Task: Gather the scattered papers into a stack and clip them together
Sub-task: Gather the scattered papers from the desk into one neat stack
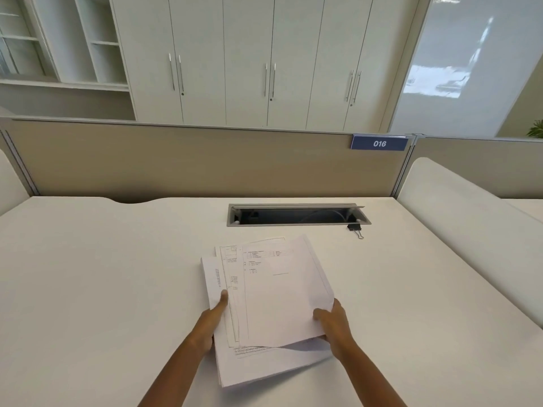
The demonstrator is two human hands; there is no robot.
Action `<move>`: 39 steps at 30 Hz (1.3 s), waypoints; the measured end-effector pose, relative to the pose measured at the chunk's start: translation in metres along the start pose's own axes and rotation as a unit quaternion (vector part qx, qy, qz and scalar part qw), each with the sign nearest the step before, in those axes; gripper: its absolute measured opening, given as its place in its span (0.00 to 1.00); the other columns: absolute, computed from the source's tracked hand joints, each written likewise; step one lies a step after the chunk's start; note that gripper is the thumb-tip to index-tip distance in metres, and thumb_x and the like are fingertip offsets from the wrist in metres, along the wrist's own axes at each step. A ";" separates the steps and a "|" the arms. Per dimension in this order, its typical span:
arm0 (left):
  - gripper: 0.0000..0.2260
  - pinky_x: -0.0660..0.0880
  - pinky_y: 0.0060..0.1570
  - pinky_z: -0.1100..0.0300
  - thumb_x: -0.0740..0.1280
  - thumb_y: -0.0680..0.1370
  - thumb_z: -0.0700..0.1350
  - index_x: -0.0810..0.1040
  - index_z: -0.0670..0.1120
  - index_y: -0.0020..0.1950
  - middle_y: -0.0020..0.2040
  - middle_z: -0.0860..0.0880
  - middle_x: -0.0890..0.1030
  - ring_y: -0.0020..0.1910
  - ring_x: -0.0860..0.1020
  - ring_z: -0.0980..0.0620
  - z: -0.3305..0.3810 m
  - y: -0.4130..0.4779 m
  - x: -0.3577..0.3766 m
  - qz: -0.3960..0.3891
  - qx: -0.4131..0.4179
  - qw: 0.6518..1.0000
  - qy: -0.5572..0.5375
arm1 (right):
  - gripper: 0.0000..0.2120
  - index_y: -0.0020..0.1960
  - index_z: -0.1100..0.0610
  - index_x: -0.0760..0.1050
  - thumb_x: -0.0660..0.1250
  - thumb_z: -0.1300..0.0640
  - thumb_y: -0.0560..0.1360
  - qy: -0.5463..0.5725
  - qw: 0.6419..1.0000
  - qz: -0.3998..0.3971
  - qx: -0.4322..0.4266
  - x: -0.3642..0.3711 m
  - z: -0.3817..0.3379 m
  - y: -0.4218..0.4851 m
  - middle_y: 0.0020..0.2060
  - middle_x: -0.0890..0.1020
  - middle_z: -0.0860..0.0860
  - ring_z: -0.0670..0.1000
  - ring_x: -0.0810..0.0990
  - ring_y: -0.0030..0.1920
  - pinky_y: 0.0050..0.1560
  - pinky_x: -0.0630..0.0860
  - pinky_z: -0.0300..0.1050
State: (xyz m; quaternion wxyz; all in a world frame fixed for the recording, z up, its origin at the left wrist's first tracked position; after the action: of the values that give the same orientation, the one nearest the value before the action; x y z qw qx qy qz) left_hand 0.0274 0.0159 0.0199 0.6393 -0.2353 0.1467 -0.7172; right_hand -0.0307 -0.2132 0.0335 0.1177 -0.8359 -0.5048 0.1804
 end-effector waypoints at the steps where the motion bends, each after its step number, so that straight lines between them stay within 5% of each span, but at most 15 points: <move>1: 0.18 0.72 0.59 0.49 0.62 0.78 0.50 0.74 0.37 0.60 0.57 0.39 0.79 0.54 0.77 0.41 -0.001 0.001 0.001 0.005 0.003 1.000 0.012 | 0.24 0.61 0.59 0.69 0.62 0.62 0.64 -0.012 1.000 -0.012 0.006 0.001 0.000 -0.001 0.53 0.77 0.57 0.60 0.75 0.56 0.57 0.76 0.59; 5: 0.17 0.73 0.57 0.48 0.65 0.76 0.38 0.72 0.33 0.64 0.62 0.34 0.77 0.50 0.77 0.39 -0.005 0.003 -0.001 0.006 -0.008 0.999 0.038 | 0.17 0.60 0.61 0.70 0.60 0.63 0.71 -0.087 0.996 0.008 -0.013 -0.004 -0.005 -0.001 0.53 0.77 0.58 0.59 0.75 0.54 0.53 0.78 0.54; 10: 0.17 0.74 0.56 0.49 0.64 0.77 0.39 0.72 0.35 0.64 0.47 0.43 0.81 0.45 0.79 0.44 -0.004 0.003 -0.006 -0.025 -0.006 0.998 0.059 | 0.21 0.62 0.58 0.67 0.62 0.65 0.70 -0.106 0.994 0.029 -0.025 -0.014 -0.014 0.005 0.38 0.75 0.49 0.56 0.75 0.46 0.51 0.77 0.51; 16: 0.19 0.76 0.53 0.50 0.67 0.75 0.39 0.72 0.36 0.64 0.60 0.36 0.78 0.55 0.78 0.38 -0.003 -0.001 -0.001 -0.028 0.012 0.999 0.040 | 0.27 0.64 0.56 0.66 0.65 0.71 0.67 -0.188 0.982 -0.024 -0.020 -0.012 -0.010 0.008 0.45 0.77 0.56 0.55 0.76 0.44 0.44 0.75 0.46; 22: 0.17 0.73 0.61 0.46 0.66 0.75 0.36 0.72 0.35 0.63 0.56 0.37 0.79 0.54 0.78 0.38 -0.006 -0.003 -0.005 -0.014 0.058 0.997 0.044 | 0.29 0.69 0.58 0.63 0.70 0.57 0.71 -0.201 0.977 -0.008 -0.070 -0.016 -0.011 0.011 0.60 0.75 0.60 0.56 0.76 0.56 0.58 0.70 0.45; 25: 0.15 0.77 0.54 0.51 0.67 0.74 0.38 0.75 0.37 0.61 0.52 0.40 0.82 0.51 0.80 0.43 -0.002 -0.008 -0.005 -0.031 0.097 0.994 0.047 | 0.32 0.70 0.61 0.62 0.71 0.53 0.71 -0.142 0.987 -0.041 -0.058 -0.023 -0.017 0.016 0.63 0.74 0.58 0.57 0.74 0.61 0.58 0.71 0.46; 28: 0.15 0.79 0.47 0.62 0.67 0.74 0.38 0.75 0.37 0.60 0.52 0.42 0.82 0.51 0.81 0.46 0.015 -0.016 0.001 -0.047 0.145 0.986 0.065 | 0.16 0.57 0.63 0.76 0.70 0.61 0.71 -0.009 0.990 -0.109 -0.084 -0.022 -0.033 0.013 0.53 0.82 0.58 0.57 0.81 0.49 0.44 0.80 0.43; 30: 0.11 0.79 0.45 0.67 0.67 0.74 0.36 0.77 0.40 0.56 0.47 0.47 0.84 0.50 0.80 0.48 0.032 -0.020 0.008 -0.055 0.179 0.980 0.075 | 0.06 0.46 0.59 0.78 0.69 0.66 0.70 0.044 0.987 -0.069 -0.135 -0.021 -0.047 0.008 0.44 0.83 0.56 0.56 0.82 0.42 0.37 0.79 0.40; 32: 0.09 0.79 0.46 0.68 0.68 0.73 0.36 0.78 0.41 0.53 0.41 0.53 0.85 0.47 0.80 0.50 0.054 -0.024 0.014 -0.054 0.208 0.974 0.071 | 0.06 0.42 0.57 0.77 0.69 0.67 0.70 0.087 0.980 -0.030 -0.178 -0.020 -0.061 0.003 0.40 0.82 0.54 0.57 0.80 0.41 0.37 0.78 0.41; 35: 0.27 0.73 0.63 0.52 0.75 0.67 0.45 0.74 0.38 0.62 0.54 0.44 0.82 0.55 0.79 0.46 0.083 -0.033 0.021 -0.064 0.251 0.964 0.059 | 0.05 0.45 0.57 0.77 0.70 0.64 0.71 0.134 0.963 -0.033 -0.231 -0.017 -0.077 -0.006 0.41 0.82 0.54 0.57 0.80 0.43 0.40 0.77 0.43; 39: 0.26 0.80 0.46 0.59 0.76 0.59 0.51 0.79 0.45 0.55 0.47 0.49 0.84 0.46 0.83 0.50 0.112 -0.050 0.026 -0.097 0.326 0.940 0.026 | 0.24 0.58 0.57 0.73 0.69 0.49 0.65 0.101 0.952 -0.055 -0.285 -0.013 -0.086 -0.011 0.52 0.79 0.55 0.56 0.80 0.51 0.49 0.79 0.50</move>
State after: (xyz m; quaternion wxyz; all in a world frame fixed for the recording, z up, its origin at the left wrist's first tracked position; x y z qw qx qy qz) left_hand 0.0422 0.0073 0.1446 0.6041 -0.0083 -0.1023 -0.7902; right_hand -0.0093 -0.2207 0.1177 -0.0649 -0.8193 -0.5662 -0.0629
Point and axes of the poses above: each hand's wrist, its own y-axis towards the middle knuckle, its own x-axis out of the palm, z = x × y, the point moved 1 cm from there along y, towards the middle knuckle
